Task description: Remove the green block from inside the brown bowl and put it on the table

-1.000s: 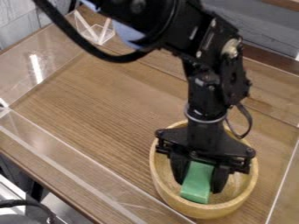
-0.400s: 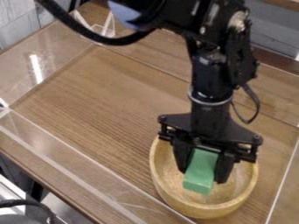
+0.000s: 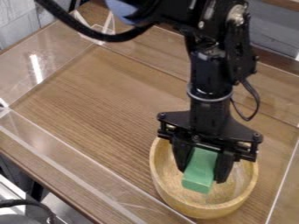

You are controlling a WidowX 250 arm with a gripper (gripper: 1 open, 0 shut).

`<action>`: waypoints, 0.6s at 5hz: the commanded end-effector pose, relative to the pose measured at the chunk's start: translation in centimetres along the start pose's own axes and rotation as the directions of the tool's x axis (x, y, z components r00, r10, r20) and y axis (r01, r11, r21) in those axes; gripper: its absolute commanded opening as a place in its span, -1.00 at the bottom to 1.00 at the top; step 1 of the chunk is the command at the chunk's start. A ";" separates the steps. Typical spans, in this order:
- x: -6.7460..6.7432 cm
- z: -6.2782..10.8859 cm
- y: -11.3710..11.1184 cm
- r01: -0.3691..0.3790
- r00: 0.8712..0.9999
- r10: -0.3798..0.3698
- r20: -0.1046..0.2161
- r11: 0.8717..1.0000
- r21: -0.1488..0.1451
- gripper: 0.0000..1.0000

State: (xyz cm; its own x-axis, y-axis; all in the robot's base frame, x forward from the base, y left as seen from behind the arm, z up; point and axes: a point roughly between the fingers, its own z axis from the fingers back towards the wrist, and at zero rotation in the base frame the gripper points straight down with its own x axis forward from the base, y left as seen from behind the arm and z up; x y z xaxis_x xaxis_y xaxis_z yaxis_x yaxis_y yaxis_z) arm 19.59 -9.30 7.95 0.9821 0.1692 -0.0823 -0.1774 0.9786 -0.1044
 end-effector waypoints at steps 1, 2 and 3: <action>0.9 1.9 -0.5 0.005 0.998 -0.003 0.061 0.999 -0.043 -1.00; 0.8 2.2 -0.4 0.006 0.998 -0.003 0.059 0.999 -0.049 -1.00; 0.5 3.5 0.2 0.008 0.998 -0.004 0.063 0.998 -0.056 -1.00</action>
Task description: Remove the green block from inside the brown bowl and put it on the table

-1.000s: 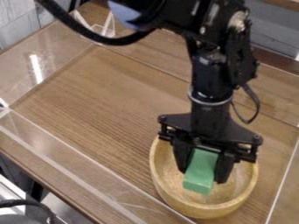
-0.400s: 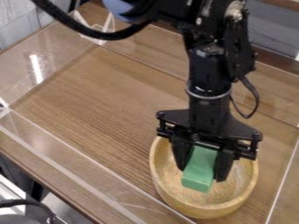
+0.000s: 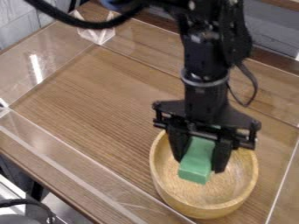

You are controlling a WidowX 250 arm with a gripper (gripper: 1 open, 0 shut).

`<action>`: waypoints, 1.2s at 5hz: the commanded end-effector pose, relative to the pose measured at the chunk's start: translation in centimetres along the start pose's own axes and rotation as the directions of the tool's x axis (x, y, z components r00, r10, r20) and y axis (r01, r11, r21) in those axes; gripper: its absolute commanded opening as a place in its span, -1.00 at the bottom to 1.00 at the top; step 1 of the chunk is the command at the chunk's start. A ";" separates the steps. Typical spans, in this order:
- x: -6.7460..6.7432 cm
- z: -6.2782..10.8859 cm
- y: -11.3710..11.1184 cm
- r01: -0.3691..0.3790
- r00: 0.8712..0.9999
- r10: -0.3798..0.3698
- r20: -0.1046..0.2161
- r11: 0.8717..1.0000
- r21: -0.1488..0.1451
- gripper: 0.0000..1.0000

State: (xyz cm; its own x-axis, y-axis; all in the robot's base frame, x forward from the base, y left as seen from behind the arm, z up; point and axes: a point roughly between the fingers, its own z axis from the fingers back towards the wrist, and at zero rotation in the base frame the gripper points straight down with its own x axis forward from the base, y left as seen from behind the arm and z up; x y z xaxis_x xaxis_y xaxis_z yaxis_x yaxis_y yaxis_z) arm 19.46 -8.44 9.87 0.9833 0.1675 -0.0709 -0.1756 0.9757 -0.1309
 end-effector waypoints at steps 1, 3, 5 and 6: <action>0.9 3.8 1.6 0.002 0.998 0.000 0.063 1.000 -0.026 -1.00; 2.0 8.8 6.5 0.018 0.993 -0.016 0.116 1.000 -0.016 -1.00; 1.6 7.2 8.7 0.077 0.990 -0.077 0.116 0.997 0.007 -1.00; 1.1 5.4 8.7 0.093 0.989 -0.095 0.117 0.995 0.021 -1.00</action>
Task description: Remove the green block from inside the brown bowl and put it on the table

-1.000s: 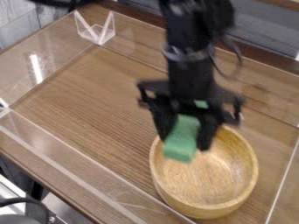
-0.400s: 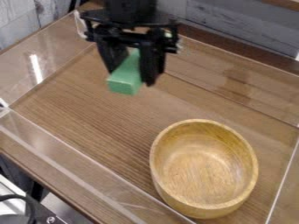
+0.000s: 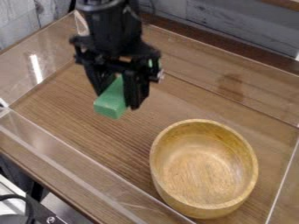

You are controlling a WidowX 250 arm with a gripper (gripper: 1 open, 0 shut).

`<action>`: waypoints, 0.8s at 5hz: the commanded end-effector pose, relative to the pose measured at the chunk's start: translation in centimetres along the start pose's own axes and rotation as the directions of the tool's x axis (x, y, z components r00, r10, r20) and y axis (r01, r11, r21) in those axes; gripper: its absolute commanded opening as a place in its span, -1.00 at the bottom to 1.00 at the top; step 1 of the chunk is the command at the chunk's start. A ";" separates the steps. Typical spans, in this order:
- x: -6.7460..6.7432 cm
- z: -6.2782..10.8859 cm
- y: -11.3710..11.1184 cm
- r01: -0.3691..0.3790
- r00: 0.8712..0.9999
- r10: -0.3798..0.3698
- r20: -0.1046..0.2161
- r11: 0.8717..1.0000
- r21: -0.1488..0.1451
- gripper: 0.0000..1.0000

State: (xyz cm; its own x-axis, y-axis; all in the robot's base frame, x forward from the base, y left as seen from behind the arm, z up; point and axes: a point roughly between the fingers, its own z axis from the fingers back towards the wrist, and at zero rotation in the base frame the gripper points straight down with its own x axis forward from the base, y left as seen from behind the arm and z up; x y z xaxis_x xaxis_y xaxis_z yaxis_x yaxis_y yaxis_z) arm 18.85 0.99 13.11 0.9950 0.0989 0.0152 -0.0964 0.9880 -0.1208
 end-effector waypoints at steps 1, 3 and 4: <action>0.2 -0.9 -0.5 0.027 0.999 -0.028 0.041 1.000 0.015 -1.00; 0.4 -3.7 -1.5 0.027 0.998 -0.028 0.050 0.999 0.031 -1.00; 0.7 -3.9 -1.4 0.030 0.998 -0.032 0.054 0.999 0.031 -1.00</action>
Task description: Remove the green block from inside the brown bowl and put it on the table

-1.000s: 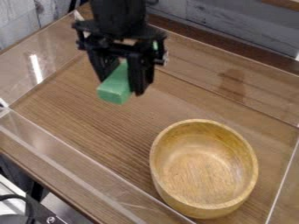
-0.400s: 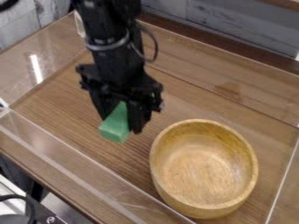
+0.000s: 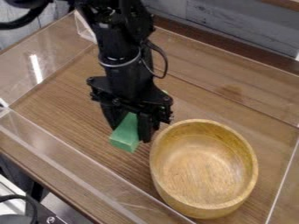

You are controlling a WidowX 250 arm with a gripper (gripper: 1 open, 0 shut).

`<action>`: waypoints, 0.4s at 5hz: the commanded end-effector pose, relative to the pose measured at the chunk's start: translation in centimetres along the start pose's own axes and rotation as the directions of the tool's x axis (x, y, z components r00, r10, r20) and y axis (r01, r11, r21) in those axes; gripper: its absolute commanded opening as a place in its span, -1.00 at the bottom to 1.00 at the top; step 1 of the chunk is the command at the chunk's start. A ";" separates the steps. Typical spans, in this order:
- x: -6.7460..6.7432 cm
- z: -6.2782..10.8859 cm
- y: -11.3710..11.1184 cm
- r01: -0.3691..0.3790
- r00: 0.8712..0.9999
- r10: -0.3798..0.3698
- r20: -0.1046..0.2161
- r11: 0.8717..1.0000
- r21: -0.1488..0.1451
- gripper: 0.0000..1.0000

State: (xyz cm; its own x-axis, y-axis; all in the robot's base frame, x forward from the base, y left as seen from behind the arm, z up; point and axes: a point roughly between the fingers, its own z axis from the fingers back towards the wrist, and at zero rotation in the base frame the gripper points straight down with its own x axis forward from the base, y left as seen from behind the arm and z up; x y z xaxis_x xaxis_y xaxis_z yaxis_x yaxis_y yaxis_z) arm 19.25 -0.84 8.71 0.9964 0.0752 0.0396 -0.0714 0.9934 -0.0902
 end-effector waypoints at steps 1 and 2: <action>0.6 0.6 0.4 0.000 0.999 0.000 0.033 1.000 -0.003 -1.00; 0.7 0.6 0.8 -0.005 0.999 0.005 0.034 1.000 -0.007 -1.00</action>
State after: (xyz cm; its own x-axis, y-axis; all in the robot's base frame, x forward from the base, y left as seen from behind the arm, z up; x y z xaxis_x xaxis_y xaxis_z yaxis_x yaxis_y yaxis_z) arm 19.32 -0.10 8.67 0.9953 0.0864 0.0429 -0.0819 0.9920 -0.0965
